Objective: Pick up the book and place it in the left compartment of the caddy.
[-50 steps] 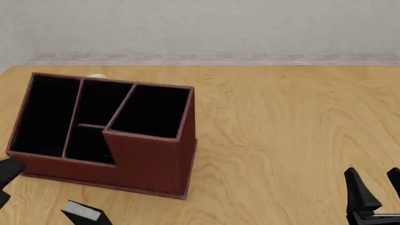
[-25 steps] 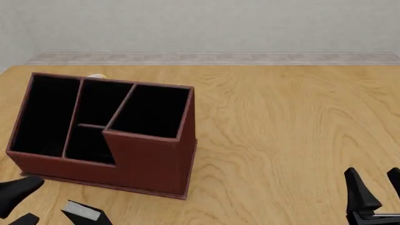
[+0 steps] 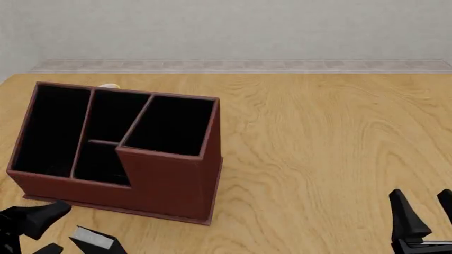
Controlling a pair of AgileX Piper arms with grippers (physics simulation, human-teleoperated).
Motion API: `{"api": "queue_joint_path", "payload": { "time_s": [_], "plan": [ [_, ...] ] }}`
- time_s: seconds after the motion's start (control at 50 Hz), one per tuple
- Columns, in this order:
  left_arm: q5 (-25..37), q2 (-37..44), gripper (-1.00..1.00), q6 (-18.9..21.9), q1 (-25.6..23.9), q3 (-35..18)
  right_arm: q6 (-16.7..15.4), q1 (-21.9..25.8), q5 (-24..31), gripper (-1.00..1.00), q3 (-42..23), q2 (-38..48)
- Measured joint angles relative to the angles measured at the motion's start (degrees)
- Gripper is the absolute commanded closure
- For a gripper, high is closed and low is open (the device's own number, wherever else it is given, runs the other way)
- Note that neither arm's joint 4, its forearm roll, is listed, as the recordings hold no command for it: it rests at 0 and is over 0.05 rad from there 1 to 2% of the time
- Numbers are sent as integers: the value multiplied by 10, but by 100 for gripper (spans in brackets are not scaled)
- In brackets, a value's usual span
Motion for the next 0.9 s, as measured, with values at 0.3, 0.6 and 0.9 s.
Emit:
{"api": "queue_joint_path", "payload": {
  "time_s": [0.3,0.6,0.9],
  "plan": [
    [-16,9,-100,-5,6,30,0,0,0,-100,0,0],
    [-53,35,-100,-5,9,59,0,0,0,-100,0,0],
    [-120,77,-100,-8,11,101,0,0,0,-100,0,0]
  ]
}}
